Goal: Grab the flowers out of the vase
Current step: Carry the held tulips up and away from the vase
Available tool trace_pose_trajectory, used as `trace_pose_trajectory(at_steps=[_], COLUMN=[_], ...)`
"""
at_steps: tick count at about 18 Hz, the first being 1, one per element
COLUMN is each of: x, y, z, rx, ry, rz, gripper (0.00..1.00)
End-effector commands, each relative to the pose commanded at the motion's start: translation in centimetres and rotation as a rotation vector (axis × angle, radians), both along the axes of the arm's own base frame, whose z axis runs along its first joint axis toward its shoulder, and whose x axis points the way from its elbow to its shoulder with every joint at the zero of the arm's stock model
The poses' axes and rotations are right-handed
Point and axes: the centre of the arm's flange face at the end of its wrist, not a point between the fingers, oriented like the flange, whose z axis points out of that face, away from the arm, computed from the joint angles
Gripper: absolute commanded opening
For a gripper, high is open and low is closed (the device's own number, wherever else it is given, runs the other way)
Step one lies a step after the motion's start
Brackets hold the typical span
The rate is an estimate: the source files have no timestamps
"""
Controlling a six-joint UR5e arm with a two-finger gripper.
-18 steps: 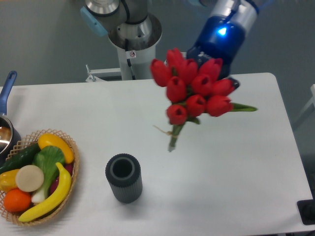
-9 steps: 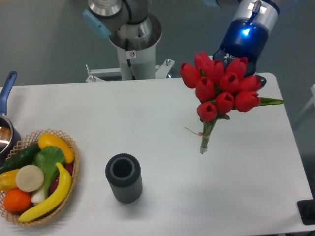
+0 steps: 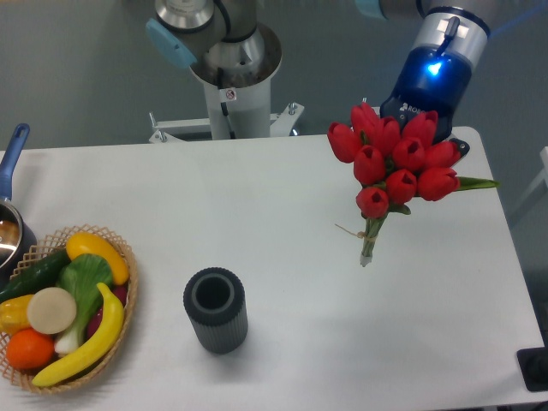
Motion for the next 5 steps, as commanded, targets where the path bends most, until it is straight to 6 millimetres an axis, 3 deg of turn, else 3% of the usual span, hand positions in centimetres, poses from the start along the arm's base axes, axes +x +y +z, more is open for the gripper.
trace_pose_trajectory(at_steps=[5], x=[0.22], y=[0.03], z=[0.18], rx=[0.001], ry=[0.002], rz=[-0.001], gripper=[0.41])
